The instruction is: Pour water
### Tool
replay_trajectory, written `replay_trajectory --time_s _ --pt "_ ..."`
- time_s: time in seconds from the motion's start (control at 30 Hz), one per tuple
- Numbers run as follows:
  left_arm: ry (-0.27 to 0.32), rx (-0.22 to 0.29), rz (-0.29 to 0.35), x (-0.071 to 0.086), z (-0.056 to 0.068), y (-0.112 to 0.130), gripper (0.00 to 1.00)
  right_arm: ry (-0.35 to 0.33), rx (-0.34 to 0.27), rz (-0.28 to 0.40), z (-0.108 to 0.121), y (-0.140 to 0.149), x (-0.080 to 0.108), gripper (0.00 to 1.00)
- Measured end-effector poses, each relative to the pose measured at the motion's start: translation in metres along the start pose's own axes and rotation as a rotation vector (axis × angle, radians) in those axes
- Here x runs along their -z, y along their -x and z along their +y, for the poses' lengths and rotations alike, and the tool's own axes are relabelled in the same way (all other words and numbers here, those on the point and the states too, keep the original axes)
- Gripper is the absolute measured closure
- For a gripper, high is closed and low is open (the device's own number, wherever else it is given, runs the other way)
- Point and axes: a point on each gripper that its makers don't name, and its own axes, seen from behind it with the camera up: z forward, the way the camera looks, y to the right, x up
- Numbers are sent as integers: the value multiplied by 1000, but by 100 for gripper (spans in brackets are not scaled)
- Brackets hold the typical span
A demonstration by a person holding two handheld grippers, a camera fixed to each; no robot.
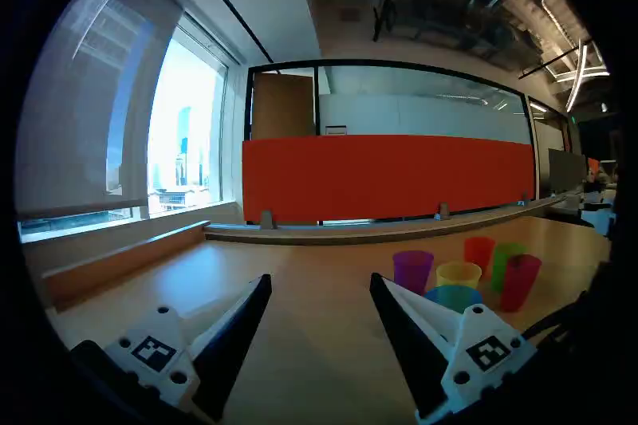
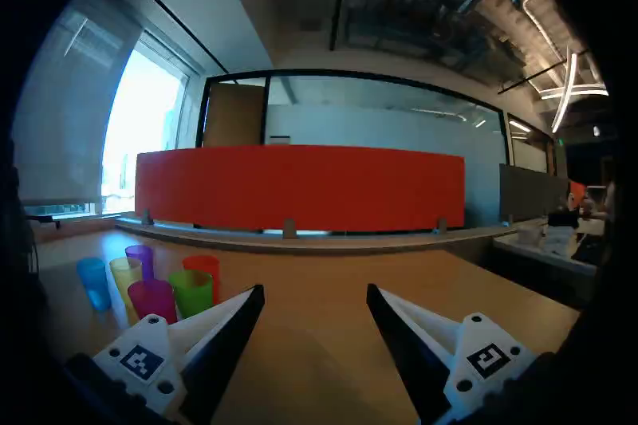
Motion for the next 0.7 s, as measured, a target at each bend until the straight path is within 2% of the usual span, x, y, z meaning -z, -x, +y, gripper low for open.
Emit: replay_trajectory --time_s 0.17,0.47,0.7 --pt "15 10 13 -3 -1 -23 8 -11 7 -4 -7 -14 1 0" --pt "68 53 26 -15 7 -76 8 -20 25 -26 -12 -53 -5 0" --pt "101 60 31 -25 13 -120 8 -25 5 -48 -10 -92 -9 1"
